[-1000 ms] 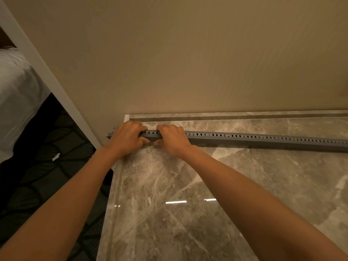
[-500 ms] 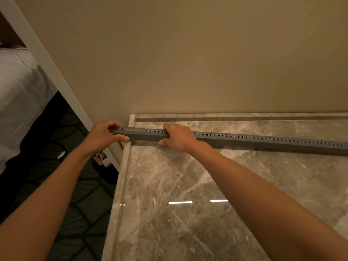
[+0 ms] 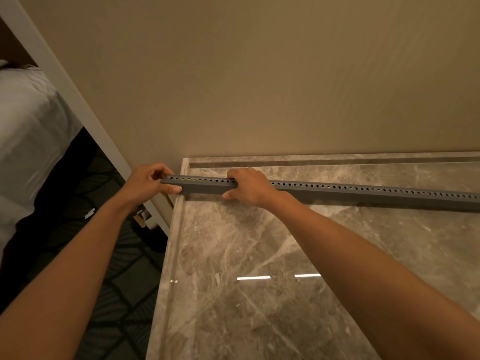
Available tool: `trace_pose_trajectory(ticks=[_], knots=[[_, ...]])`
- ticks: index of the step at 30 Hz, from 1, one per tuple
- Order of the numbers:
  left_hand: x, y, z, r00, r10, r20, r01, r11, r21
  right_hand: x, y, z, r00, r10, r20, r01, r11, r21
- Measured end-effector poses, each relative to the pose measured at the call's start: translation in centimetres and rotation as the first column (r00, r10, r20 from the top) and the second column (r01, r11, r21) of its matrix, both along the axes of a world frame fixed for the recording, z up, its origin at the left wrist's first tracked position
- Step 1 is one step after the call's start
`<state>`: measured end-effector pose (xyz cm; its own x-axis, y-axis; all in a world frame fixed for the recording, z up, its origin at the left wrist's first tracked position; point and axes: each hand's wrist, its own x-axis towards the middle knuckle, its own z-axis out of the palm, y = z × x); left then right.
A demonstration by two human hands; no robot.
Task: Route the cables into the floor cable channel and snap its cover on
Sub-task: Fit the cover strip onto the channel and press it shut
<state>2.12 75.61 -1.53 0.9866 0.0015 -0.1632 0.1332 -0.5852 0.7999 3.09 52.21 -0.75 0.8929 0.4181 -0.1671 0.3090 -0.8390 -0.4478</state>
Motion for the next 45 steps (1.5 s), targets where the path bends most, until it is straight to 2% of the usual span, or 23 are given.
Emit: trace_pose_trajectory(ticks=[5,10,18,25,27,30,34,36,37,39,42,45], knots=[[0.2,0.1,0.4,0.999,-0.048,-0.011,0.049,0.998,0.042,0.4,0.1,0.1,0.999,0.01,-0.034,-0.011,0.999,-0.031],[-0.4,-0.2,0.5,0.996,-0.091,0.005,0.091,0.996,0.004,-0.1,3.2,0.1,0.996,0.052,0.069,-0.054,0.998,0.028],[-0.5,-0.5,-0.1,0.995,-0.031,0.09,0.032,0.999,-0.01,0.2,5.1,0.0,0.978,0.116,0.171,-0.111,0.993,-0.041],[-0.2,-0.8,0.2,0.997,-0.028,0.069,0.026,0.999,0.029,0.5,5.0,-0.1,0.991,0.083,0.109,-0.083,0.997,-0.007],[-0.3,-1.2,0.5,0.995,-0.049,0.082,0.034,0.984,0.174,0.3,4.7,-0.1,0.987,0.104,0.124,-0.101,0.995,-0.027],[-1.1,-2.8,0.1,0.96,-0.173,0.222,0.027,0.842,0.539,0.0,3.0,-0.2,0.979,0.14,0.146,-0.136,0.99,-0.039],[-2.5,-8.2,-0.5,0.854,-0.407,0.323,0.046,0.679,0.733,-0.9,-2.3,-0.1,0.987,0.077,0.142,-0.078,0.997,-0.002],[-2.5,-10.7,-0.5,0.782,-0.5,0.371,-0.005,0.591,0.807,-1.4,-5.5,-0.2,0.981,0.071,0.181,-0.062,0.997,-0.054],[-2.4,-11.5,-0.4,0.778,-0.512,0.364,-0.003,0.577,0.817,-1.6,-7.1,-0.3,0.976,0.059,0.209,-0.041,0.995,-0.089],[-1.7,-12.4,0.1,0.833,-0.469,0.292,0.047,0.587,0.808,-1.8,-10.1,-0.6,0.963,0.011,0.271,0.032,0.988,-0.154],[0.1,-13.2,1.2,0.944,-0.326,0.043,0.164,0.579,0.798,-2.1,-13.4,-1.3,0.949,-0.078,0.306,0.155,0.959,-0.236],[1.2,-14.8,2.7,0.956,-0.225,-0.189,0.285,0.552,0.784,-2.7,-16.0,-2.3,0.949,-0.136,0.286,0.223,0.928,-0.298]])
